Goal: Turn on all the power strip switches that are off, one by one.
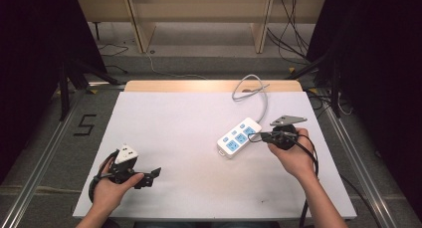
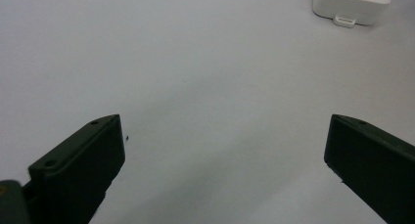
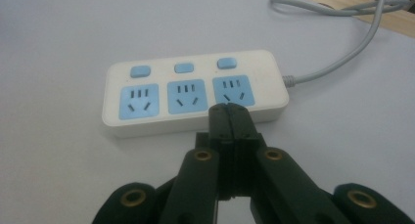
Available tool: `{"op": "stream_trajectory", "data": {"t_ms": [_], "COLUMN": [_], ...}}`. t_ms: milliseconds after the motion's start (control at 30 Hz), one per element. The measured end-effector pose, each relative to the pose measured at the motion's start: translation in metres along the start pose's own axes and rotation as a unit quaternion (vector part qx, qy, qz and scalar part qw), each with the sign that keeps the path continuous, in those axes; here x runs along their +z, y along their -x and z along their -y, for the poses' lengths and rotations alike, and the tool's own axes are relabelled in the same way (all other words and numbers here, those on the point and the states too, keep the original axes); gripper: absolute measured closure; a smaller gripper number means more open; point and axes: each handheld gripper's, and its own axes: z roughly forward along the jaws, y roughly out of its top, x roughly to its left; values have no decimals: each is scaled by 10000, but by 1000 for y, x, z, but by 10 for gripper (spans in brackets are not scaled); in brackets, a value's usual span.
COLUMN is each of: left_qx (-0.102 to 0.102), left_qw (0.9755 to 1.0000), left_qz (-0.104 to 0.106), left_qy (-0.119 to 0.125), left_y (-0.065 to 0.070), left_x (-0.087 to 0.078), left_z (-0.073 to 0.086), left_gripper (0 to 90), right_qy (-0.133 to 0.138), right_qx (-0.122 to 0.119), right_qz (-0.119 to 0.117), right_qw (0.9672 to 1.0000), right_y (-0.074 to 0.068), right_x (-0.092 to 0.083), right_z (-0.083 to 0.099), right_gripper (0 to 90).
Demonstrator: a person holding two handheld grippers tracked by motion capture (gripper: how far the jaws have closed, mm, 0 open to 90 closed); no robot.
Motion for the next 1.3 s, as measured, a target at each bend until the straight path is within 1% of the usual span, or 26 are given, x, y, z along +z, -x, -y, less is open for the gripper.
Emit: {"op": "stream_trajectory", "data": {"t_ms": [167, 533, 733, 1000, 1167, 1300], "left_qx": [77, 35, 59, 48, 33, 41], "left_qw": [9999, 10000, 9999, 9999, 10000, 10000], "left_qz": [-20, -53, -44, -73, -60, -60], "left_qy": [-97, -74, -72, -59, -61, -64], "left_y": [0, 0, 1, 1, 1, 1], "left_x": [0, 0, 0, 0, 0, 0], "left_z": [0, 1, 0, 0, 0, 0], "left_gripper": [16, 19, 20, 21, 21, 22], "right_qy": [-98, -238, -287, -436, -442, -540], "right_qx": [-45, -126, -149, -175, -161, -196], "right_qz": [8, 45, 52, 120, 138, 130], "right_qw": [9999, 9996, 9995, 9988, 9988, 9983], "right_y": [1, 3, 2, 7, 8, 7], "right_x": [6, 20, 26, 34, 39, 45], "right_z": [-10, -29, -37, -49, -55, -61], "right_gripper": [900, 900, 900, 900, 900, 900]}}
